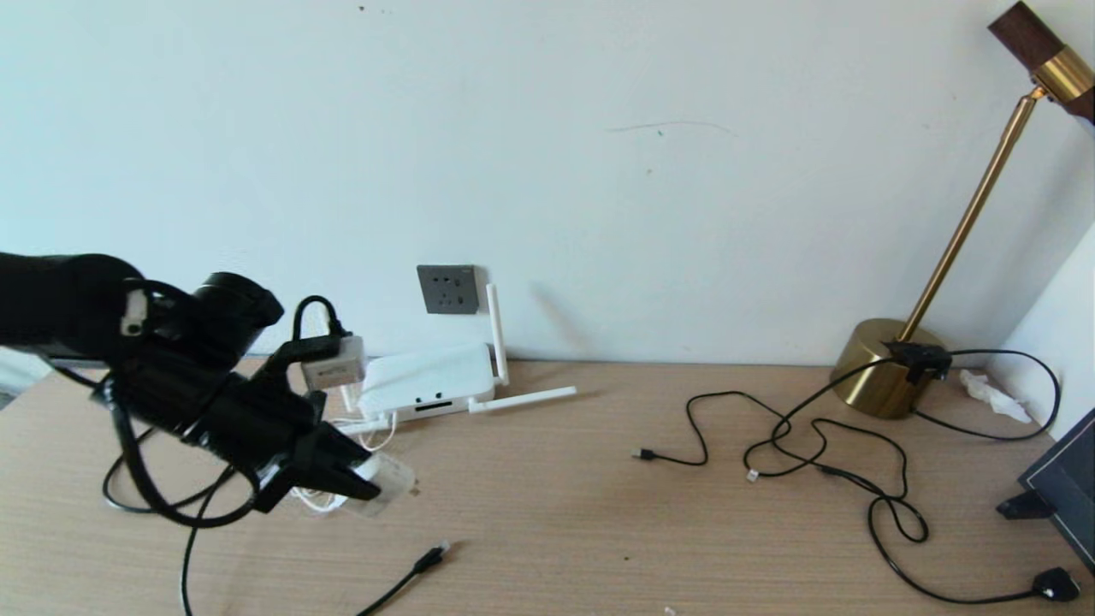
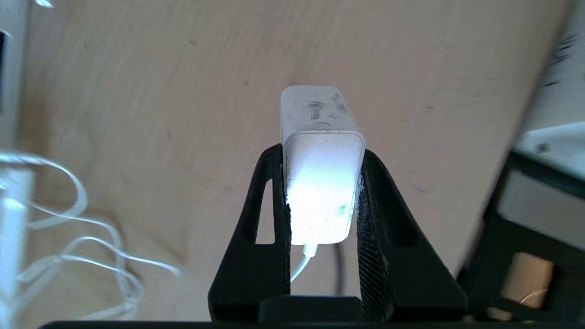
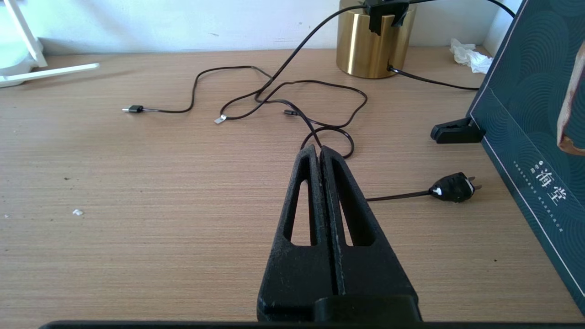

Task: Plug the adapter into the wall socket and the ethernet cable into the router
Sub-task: Pick up plug, then align plug and socket

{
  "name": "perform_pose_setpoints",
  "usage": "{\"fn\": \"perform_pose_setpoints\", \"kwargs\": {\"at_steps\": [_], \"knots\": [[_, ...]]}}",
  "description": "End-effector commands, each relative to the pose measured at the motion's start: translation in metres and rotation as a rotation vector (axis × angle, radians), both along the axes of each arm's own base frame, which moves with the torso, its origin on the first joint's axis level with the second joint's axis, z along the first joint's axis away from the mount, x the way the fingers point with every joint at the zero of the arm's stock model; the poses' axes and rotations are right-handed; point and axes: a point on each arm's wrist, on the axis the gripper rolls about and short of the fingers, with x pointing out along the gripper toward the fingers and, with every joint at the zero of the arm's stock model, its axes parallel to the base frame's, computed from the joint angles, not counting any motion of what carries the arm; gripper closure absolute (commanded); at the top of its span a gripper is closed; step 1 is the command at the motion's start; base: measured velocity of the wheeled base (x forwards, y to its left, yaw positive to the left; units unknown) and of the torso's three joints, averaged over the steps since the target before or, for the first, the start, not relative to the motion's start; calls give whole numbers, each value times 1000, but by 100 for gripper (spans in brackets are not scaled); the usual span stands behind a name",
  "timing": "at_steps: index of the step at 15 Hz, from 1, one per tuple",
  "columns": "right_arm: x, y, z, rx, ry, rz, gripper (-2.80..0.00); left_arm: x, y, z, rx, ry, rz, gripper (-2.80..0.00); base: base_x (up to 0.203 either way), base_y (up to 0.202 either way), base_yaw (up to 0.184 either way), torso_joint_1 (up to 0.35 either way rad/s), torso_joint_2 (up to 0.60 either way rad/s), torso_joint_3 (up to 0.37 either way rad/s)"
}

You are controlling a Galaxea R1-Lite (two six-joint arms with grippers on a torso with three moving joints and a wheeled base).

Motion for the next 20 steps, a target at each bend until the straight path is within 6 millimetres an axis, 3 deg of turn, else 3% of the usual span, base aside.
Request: {"fn": "perform_pose_setpoints", "kwargs": {"at_steps": [1, 3, 6, 11, 17, 18, 20], "knots": [[0, 0, 0, 0, 1, 0, 0, -26, 20, 2, -39, 13, 58, 0, 0, 0, 0, 0, 0, 0], [0, 0, 0, 0, 1, 0, 0, -35, 34, -16, 12, 50, 123, 0, 0, 0, 0, 0, 0, 0], [0, 0, 0, 0, 1, 0, 0, -16, 41, -46, 147, -12, 181, 0, 0, 0, 0, 0, 0, 0], [0, 0, 0, 0, 1, 0, 0, 8, 45, -79, 211, 44, 198, 0, 0, 0, 0, 0, 0, 0], [0, 0, 0, 0, 1, 0, 0, 18, 45, -90, 210, 80, 190, 0, 0, 0, 0, 0, 0, 0], [0, 0, 0, 0, 1, 0, 0, 17, 45, -90, 211, 79, 188, -280, 0, 0, 0, 0, 0, 0], [0, 0, 0, 0, 1, 0, 0, 18, 44, -91, 208, 73, 186, -280, 0, 0, 0, 0, 0, 0]]}}
